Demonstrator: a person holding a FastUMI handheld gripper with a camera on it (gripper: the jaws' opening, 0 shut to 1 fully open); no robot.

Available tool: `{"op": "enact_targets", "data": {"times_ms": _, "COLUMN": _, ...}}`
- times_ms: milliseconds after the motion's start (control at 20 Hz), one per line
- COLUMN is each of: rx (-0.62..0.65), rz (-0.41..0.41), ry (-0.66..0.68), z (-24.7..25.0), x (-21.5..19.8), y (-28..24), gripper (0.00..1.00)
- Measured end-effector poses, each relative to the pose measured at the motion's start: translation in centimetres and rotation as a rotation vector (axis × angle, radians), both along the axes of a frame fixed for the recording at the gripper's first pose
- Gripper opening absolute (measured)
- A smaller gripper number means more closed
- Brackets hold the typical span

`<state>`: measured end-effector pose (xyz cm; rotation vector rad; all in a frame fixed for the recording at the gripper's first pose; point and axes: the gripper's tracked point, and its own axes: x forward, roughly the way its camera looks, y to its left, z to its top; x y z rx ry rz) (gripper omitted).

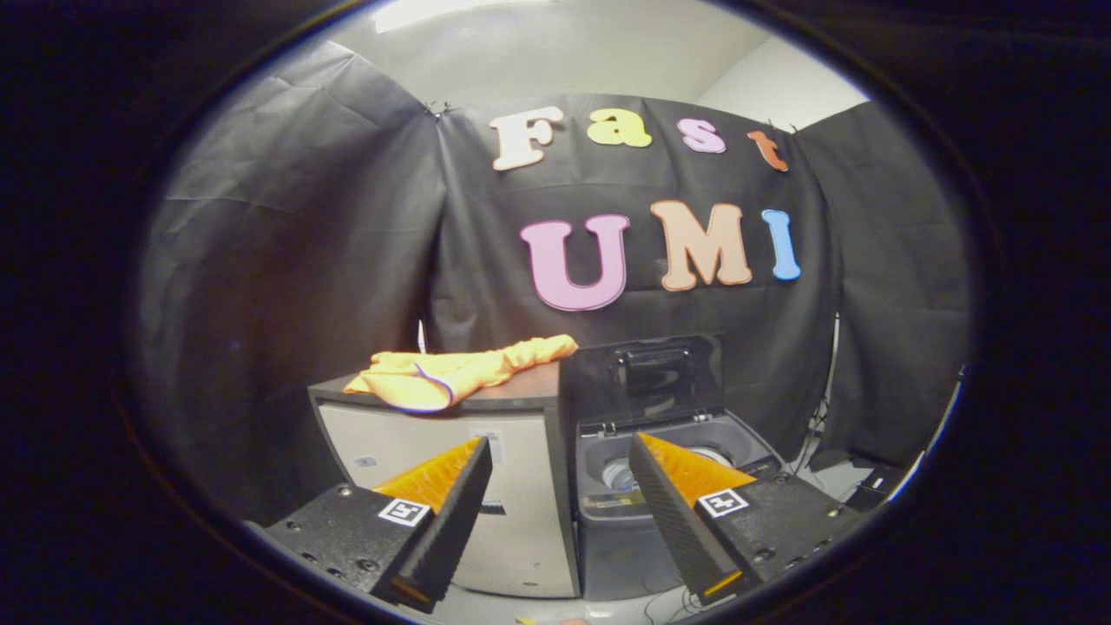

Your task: Put the clothes into the washing machine and then close the washing machine lid.

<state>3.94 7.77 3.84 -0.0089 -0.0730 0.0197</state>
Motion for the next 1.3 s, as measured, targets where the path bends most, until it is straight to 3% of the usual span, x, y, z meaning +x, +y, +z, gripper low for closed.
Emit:
{"op": "enact_targets", "data": {"times_ms": 250, "rx": 0.012, "rz": 0.148, "ry": 0.016, "z": 2.2, "x": 5.1, "y": 7.9, "gripper": 0.97}}
{"op": "enact_targets", "data": {"times_ms": 500, "rx": -0.018, "rz": 0.188, "ry": 0.062, "z": 5.5, "x": 12.9, "y": 13.6, "gripper": 0.96}}
{"op": "enact_targets", "data": {"times_ms": 600, "rx": -0.019, "rz": 0.225, "ry": 0.16, "z": 5.0, "x": 16.0, "y": 16.3, "gripper": 0.97}}
{"op": "enact_targets", "data": {"times_ms": 750, "rx": -0.095, "rz": 0.218, "ry": 0.278, "z": 3.8, "x": 20.7, "y": 18.0, "gripper": 0.97}}
{"op": "enact_targets", "data": {"times_ms": 950, "rx": -0.23, "rz": 0.127, "ry": 0.361, "z": 2.8, "x": 26.3, "y": 17.9, "gripper": 1.0}}
{"op": "enact_targets", "data": {"times_ms": 1150, "rx": -0.088, "rz": 0.074, "ry": 0.54, "z": -0.8, "x": 29.8, "y": 17.1, "gripper": 0.99}}
{"op": "enact_targets", "data": {"times_ms": 1200, "rx": -0.074, "rz": 0.074, "ry": 0.639, "z": -2.4, "x": 29.5, "y": 17.1, "gripper": 0.98}}
{"op": "enact_targets", "data": {"times_ms": 1300, "rx": -0.171, "rz": 0.139, "ry": 0.609, "z": -1.7, "x": 30.1, "y": 17.0, "gripper": 1.0}}
